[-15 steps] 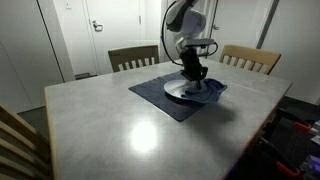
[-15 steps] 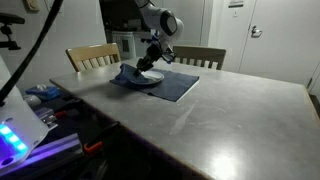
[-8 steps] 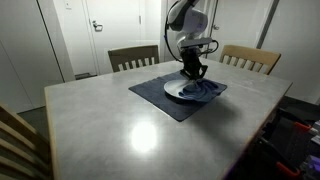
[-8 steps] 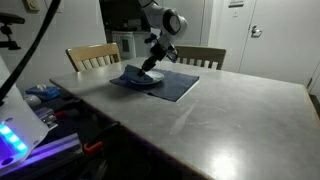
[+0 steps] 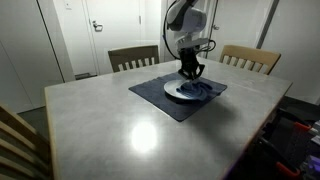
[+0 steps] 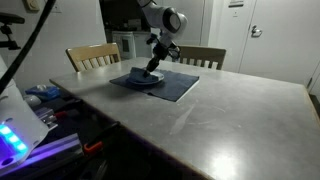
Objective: Wipe the white plate with the blue towel
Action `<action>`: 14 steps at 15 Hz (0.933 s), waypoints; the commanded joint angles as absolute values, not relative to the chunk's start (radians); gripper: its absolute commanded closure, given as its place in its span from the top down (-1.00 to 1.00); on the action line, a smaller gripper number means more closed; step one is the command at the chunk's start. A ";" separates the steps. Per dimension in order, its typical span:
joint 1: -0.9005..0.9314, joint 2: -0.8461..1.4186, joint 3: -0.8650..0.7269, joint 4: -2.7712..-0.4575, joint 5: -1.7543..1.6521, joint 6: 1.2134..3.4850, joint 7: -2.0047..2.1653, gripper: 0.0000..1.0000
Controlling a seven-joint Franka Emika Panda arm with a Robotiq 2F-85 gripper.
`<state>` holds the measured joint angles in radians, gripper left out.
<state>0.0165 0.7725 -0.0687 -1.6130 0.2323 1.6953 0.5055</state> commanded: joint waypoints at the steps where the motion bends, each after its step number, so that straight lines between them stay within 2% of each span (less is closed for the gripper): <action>1: 0.043 0.797 -0.070 -1.562 0.177 1.771 0.441 -0.97; 6: 0.048 0.797 -0.031 -1.529 0.136 1.906 0.289 -0.97; 14: 0.014 0.827 0.056 -1.478 0.135 1.853 -0.057 -0.97</action>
